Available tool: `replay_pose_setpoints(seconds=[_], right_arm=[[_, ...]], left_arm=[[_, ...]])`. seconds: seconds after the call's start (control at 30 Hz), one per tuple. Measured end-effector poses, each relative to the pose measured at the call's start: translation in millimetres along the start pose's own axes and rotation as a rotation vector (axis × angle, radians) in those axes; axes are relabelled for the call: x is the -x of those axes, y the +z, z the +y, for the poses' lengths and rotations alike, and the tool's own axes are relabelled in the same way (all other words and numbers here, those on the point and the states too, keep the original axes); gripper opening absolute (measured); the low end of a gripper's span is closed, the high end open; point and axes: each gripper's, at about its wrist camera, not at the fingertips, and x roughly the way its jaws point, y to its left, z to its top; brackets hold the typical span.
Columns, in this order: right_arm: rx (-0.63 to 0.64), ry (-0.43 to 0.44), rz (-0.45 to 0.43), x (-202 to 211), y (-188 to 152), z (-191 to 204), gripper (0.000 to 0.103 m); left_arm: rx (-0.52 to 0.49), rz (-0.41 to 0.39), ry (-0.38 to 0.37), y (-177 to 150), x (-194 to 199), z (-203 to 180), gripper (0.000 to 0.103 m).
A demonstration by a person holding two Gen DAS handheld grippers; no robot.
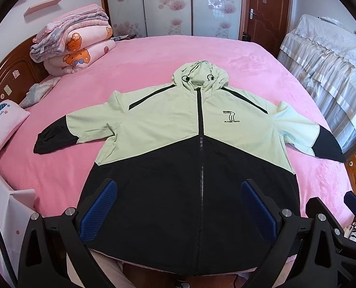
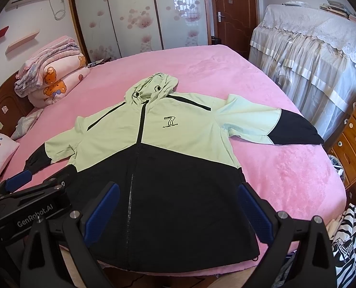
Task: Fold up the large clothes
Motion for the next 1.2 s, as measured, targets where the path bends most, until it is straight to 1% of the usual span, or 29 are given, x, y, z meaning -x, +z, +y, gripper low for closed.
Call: replay_pose_setpoints(seconds=[0.4, 0.5, 0.6, 0.7, 0.8, 0.87, 0.93, 1.0, 1.07, 1.2], right_arm=[[-0.001, 0.001, 0.001, -0.7, -1.5, -3.9, 0.099], [0.018, -0.018, -0.009, -0.5, 0.1, -7.7, 0.099], [0.052, -0.037, -0.040, 4.6, 4.8, -8.8, 0.099], [0.087, -0.054, -0.077, 12.7, 13.3, -10.6, 0.099], [0.114, -0.070, -0.103, 20.0, 25.8, -15.1, 0.099], [0.124, -0.071, -0.118, 25.0, 34.5, -20.5, 0.099], [0.133, -0.079, -0.132, 29.3, 44.5, -27.0, 0.099], [0.146, -0.105, -0.145, 33.0, 56.6, -34.4, 0.099], [0.154, -0.107, -0.155, 36.6, 65.4, -40.2, 0.099], [0.163, -0.137, -0.183, 41.0, 86.2, -57.8, 0.099]], left_arm=[[-0.025, 0.010, 0.000, 1.9, -3.1, -10.8, 0.102], [-0.037, 0.001, -0.016, 5.8, -1.9, -12.2, 0.102], [-0.049, -0.024, -0.028, 10.7, 1.8, -17.2, 0.102], [-0.048, -0.044, -0.058, 17.1, 4.7, -20.8, 0.102], [-0.035, -0.052, -0.105, 26.1, 7.0, -25.2, 0.102], [-0.041, -0.071, -0.137, 31.8, 10.4, -29.7, 0.102], [-0.069, -0.104, -0.143, 37.8, 15.0, -38.2, 0.102], [-0.103, -0.135, -0.137, 44.0, 19.5, -48.7, 0.102], [-0.136, -0.163, -0.142, 54.7, 23.8, -60.6, 0.102], [-0.156, -0.187, -0.168, 76.5, 29.3, -81.1, 0.102]])
